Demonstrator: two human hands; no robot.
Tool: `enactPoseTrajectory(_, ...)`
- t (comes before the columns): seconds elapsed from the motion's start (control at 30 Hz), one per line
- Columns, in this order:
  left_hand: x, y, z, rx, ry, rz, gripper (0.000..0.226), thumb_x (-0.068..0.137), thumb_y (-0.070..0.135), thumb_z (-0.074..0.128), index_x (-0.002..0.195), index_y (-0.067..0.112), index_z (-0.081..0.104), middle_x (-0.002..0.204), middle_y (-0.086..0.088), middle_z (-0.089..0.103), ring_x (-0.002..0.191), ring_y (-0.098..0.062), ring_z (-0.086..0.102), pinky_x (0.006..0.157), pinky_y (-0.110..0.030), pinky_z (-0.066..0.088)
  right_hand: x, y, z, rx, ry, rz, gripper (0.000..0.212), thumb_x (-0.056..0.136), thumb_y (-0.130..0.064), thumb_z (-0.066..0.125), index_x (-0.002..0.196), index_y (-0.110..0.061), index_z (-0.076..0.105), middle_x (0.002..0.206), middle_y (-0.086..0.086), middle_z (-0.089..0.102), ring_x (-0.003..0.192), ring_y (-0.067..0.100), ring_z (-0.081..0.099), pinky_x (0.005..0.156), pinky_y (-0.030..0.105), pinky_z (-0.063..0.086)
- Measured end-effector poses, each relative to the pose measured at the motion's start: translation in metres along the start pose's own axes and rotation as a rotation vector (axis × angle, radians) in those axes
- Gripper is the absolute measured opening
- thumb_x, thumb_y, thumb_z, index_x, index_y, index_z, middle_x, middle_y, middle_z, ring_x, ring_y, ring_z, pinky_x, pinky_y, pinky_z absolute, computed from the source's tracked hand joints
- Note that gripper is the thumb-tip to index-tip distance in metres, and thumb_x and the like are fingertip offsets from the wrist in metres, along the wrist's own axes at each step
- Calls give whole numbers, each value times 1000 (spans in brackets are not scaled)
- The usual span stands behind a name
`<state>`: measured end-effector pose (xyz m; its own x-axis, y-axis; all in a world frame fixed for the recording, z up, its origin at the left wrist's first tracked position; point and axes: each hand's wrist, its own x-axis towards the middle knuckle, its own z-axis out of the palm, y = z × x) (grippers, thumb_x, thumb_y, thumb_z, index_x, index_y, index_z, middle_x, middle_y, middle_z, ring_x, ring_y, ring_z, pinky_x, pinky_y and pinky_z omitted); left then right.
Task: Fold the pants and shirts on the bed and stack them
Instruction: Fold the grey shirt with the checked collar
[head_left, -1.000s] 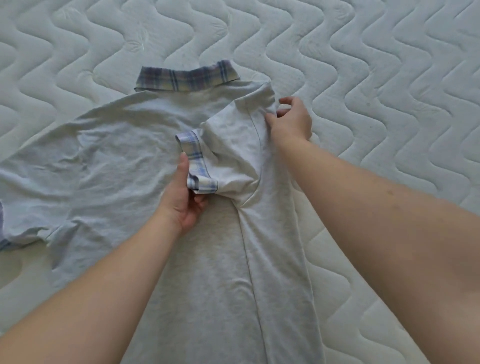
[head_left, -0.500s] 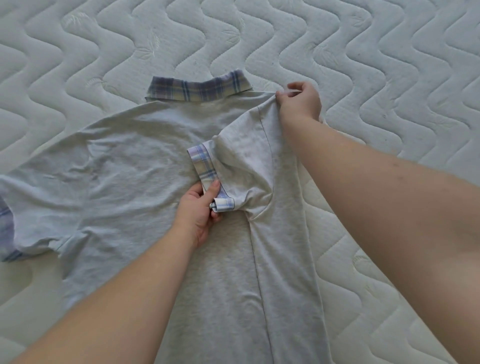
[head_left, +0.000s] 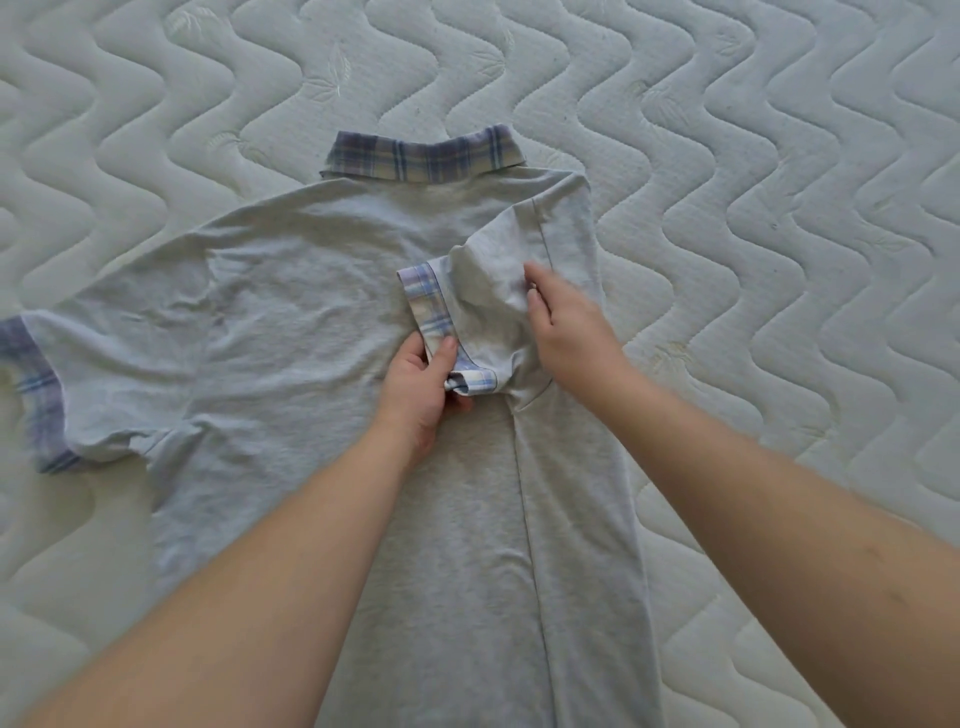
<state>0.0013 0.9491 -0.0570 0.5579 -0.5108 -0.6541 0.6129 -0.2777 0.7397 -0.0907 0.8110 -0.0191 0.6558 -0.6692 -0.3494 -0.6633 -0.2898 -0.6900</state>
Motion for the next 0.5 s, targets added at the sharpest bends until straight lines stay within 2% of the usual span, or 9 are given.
enactPoseTrajectory(0.07,-11,0,-3,101,63,156,14,102,19,52,107,28,61,103,1,73,91,-20,69,71,-29,54,3,0,-2,-45,-74,-1,47,106,-21,32,152,-13,30,157,4,35,144,18,30,118,30,21)
enactPoseTrajectory(0.1,-18,0,-7,170,137,246,13,100,22,53,106,31,61,100,9,73,93,-14,69,76,-24,53,6,0,-3,-53,-98,-8,49,106,-20,31,154,-11,26,159,4,30,146,17,26,120,30,17)
enactPoseTrajectory(0.17,-32,0,-14,339,238,382,8,92,32,54,98,34,59,85,19,69,83,-4,65,72,-17,49,15,0,-3,-37,-125,-9,51,105,-18,31,155,-10,21,161,5,23,148,16,19,119,24,10)
enactPoseTrajectory(0.23,-44,1,-14,426,205,394,12,85,39,56,95,33,57,86,15,68,83,-5,65,76,-23,52,25,-1,-2,22,-128,20,52,105,-17,30,155,-10,19,163,4,19,149,15,16,115,18,7)
enactPoseTrajectory(0.3,-45,9,-8,276,136,259,23,86,44,62,105,32,58,104,7,70,98,-11,67,90,-34,54,34,-3,-1,114,-108,71,53,104,-17,30,156,-12,19,163,2,20,149,13,17,115,18,8)
enactPoseTrajectory(0.37,-30,26,-1,-118,123,43,40,92,43,66,124,20,58,120,-1,69,110,-17,67,99,-43,52,41,-6,1,176,-81,122,53,103,-18,29,155,-15,23,162,-1,23,148,12,20,113,17,10)
enactPoseTrajectory(0.43,-15,43,2,-400,171,-118,44,91,37,69,126,12,61,120,-8,70,109,-26,68,96,-52,53,47,-7,2,221,-65,154,52,102,-18,29,154,-16,27,160,-3,27,147,11,23,110,16,11)
enactPoseTrajectory(0.5,-8,50,6,-384,276,-88,34,90,19,72,121,11,63,112,-8,72,100,-24,71,89,-52,57,53,-9,-1,311,-47,179,50,102,-17,29,152,-17,34,154,-6,38,142,10,30,109,17,16)
